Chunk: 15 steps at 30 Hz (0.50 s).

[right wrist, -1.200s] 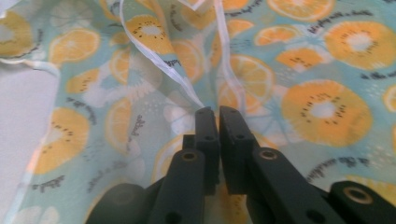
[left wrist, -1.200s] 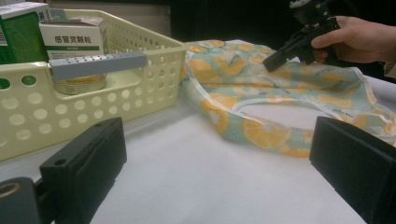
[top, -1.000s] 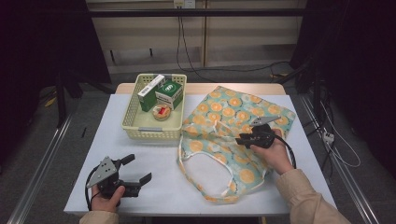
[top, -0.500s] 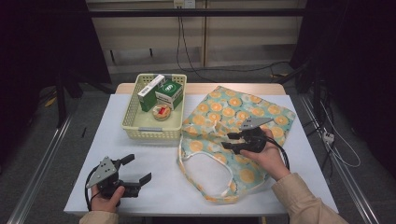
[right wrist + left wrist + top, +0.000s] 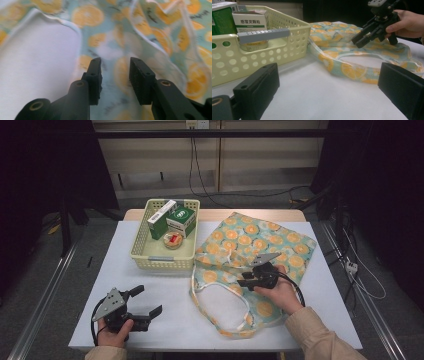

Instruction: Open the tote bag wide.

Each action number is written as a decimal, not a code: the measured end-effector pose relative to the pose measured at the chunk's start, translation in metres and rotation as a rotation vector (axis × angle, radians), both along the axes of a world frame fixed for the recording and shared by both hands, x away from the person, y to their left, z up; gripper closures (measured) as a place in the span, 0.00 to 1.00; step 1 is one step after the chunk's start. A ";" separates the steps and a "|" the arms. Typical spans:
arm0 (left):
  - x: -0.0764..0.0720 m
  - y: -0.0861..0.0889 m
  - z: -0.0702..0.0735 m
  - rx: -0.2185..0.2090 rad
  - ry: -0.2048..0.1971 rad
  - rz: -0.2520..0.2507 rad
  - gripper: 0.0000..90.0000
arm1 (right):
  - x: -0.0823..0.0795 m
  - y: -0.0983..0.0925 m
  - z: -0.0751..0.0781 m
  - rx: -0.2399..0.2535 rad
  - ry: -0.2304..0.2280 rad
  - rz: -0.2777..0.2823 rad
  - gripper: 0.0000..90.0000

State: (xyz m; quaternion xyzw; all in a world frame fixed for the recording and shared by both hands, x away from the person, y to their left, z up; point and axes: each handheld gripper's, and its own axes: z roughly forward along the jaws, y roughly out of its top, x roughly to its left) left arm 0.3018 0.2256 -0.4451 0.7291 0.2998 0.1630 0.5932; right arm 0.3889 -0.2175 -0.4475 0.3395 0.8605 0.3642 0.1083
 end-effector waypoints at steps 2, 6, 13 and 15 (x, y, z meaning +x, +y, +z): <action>0.000 0.000 0.000 -0.002 0.005 0.000 0.04 | 0.004 -0.004 -0.004 0.011 0.015 -0.018 0.69; 0.000 0.001 0.000 0.000 0.005 -0.001 0.04 | 0.007 -0.010 -0.009 -0.014 0.000 -0.032 0.71; 0.000 -0.002 0.000 0.003 0.003 -0.007 0.04 | 0.010 -0.013 -0.010 -0.019 -0.014 -0.046 0.91; 0.000 -0.001 0.000 0.003 0.003 -0.005 0.04 | 0.012 -0.015 -0.011 -0.010 -0.012 -0.056 0.97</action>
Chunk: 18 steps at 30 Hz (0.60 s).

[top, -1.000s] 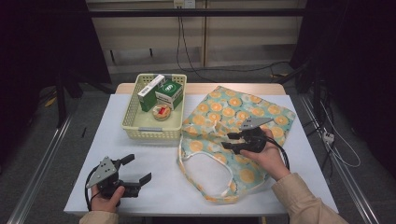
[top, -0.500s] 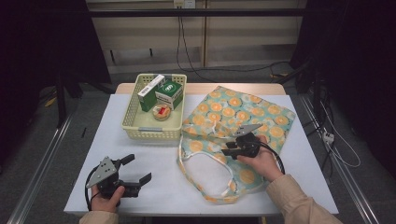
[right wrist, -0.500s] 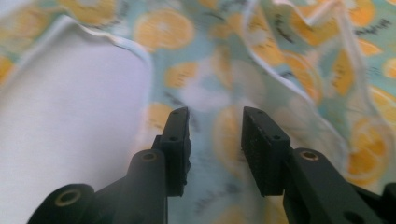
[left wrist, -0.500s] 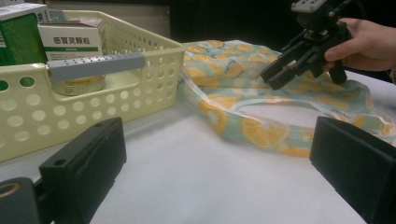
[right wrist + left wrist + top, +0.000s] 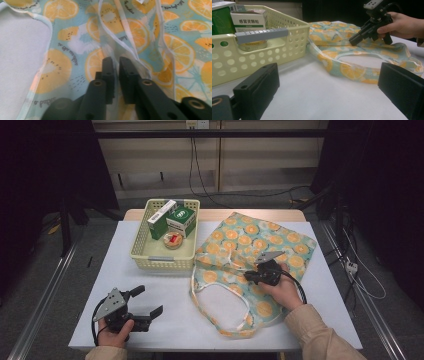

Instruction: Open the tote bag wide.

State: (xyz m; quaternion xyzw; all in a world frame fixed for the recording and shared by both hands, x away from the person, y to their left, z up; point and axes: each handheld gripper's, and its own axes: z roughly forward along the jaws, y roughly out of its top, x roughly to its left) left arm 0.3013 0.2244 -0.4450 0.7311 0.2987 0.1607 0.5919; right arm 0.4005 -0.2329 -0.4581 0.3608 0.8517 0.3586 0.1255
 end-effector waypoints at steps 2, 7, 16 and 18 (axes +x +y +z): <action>0.000 0.001 0.000 0.004 -0.002 -0.001 0.04 | 0.001 -0.001 -0.001 0.011 0.004 -0.002 0.99; 0.000 0.001 0.000 0.003 -0.003 -0.001 0.04 | 0.002 -0.001 0.000 0.012 0.009 0.002 1.00; 0.000 0.001 -0.001 0.000 0.000 0.000 0.04 | -0.009 0.002 0.008 0.044 0.024 0.034 1.00; 0.000 0.001 -0.001 0.002 0.001 0.001 0.04 | -0.015 0.006 0.011 0.044 0.039 0.060 1.00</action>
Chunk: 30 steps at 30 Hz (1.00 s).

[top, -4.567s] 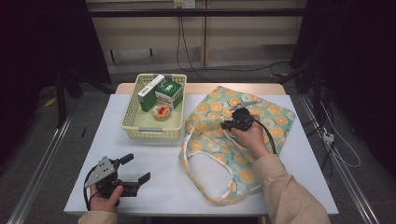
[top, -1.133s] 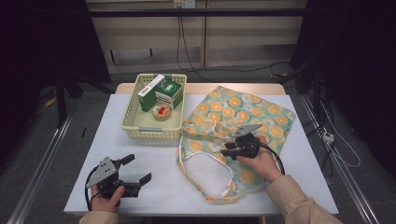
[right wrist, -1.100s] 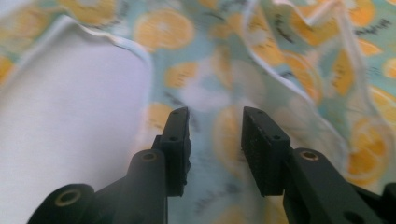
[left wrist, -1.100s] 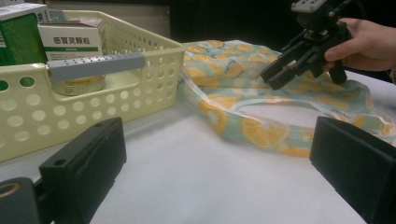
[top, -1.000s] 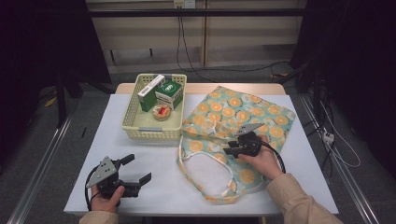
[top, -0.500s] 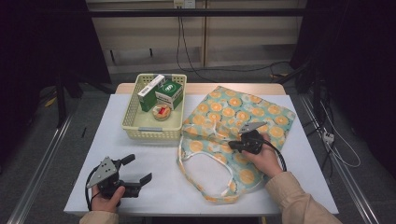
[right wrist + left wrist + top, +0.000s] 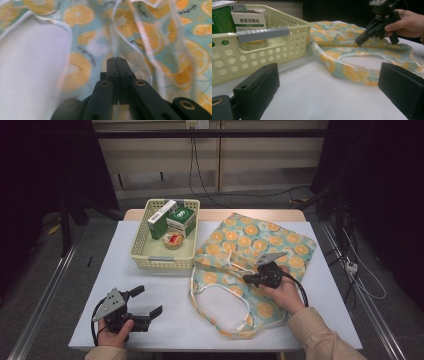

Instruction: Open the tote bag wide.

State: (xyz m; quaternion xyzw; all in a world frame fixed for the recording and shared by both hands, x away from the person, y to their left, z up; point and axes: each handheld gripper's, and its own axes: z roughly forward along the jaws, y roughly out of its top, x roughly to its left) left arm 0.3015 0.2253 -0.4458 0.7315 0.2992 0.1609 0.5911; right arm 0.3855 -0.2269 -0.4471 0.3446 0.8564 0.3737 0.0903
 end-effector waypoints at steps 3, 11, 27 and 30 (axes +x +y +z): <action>-0.001 -0.001 0.000 -0.003 0.001 -0.003 0.04 | -0.009 0.005 0.006 0.003 0.014 0.040 1.00; -0.001 -0.003 0.000 0.002 0.002 -0.008 0.04 | -0.014 -0.005 0.032 0.108 0.001 0.024 1.00; 0.000 -0.002 -0.001 0.001 0.009 -0.004 0.04 | 0.025 -0.058 0.016 0.073 -0.053 -0.210 1.00; 0.000 -0.002 -0.001 0.002 0.010 -0.004 0.04 | 0.029 -0.056 0.010 0.069 -0.048 -0.212 1.00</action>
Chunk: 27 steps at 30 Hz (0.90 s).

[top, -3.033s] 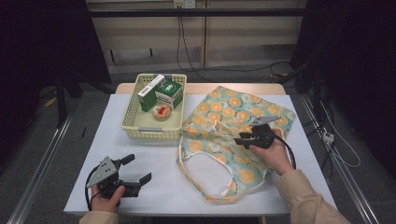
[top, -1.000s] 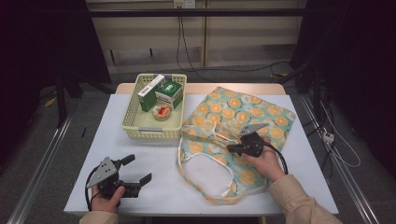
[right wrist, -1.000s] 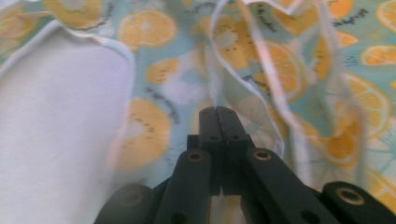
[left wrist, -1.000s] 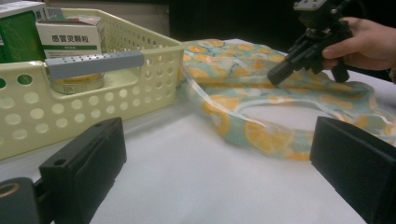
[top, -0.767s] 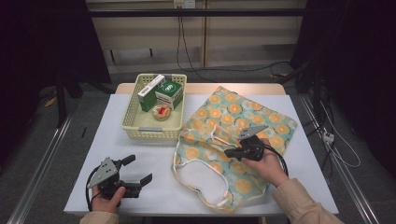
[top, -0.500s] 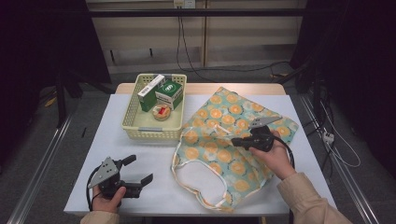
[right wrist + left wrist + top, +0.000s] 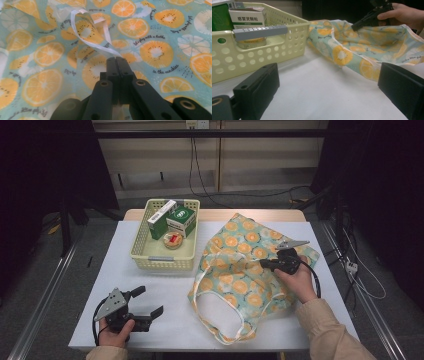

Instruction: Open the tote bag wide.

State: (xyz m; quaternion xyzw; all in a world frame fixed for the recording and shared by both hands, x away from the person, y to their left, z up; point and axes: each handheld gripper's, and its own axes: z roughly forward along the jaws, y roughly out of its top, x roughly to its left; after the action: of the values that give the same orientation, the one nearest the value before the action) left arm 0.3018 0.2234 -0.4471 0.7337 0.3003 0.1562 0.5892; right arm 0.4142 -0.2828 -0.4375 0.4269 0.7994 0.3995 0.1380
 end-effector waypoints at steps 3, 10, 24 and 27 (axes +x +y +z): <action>0.000 0.000 0.000 -0.003 -0.002 0.000 0.04 | 0.003 0.002 -0.004 -0.008 -0.007 -0.003 1.00; 0.000 0.001 0.000 -0.005 -0.001 0.001 0.04 | 0.008 -0.005 -0.017 -0.029 0.019 -0.044 1.00; 0.000 0.000 0.000 -0.001 0.001 0.000 0.04 | -0.005 0.003 -0.005 -0.046 -0.018 0.007 0.86; 0.000 0.000 0.000 -0.003 0.001 0.000 0.04 | -0.008 0.008 0.000 -0.053 -0.032 0.023 0.82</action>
State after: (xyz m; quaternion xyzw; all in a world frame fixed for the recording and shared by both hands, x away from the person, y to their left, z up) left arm 0.3016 0.2231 -0.4470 0.7330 0.3007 0.1555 0.5900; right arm 0.4066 -0.2747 -0.4372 0.4076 0.8122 0.3866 0.1573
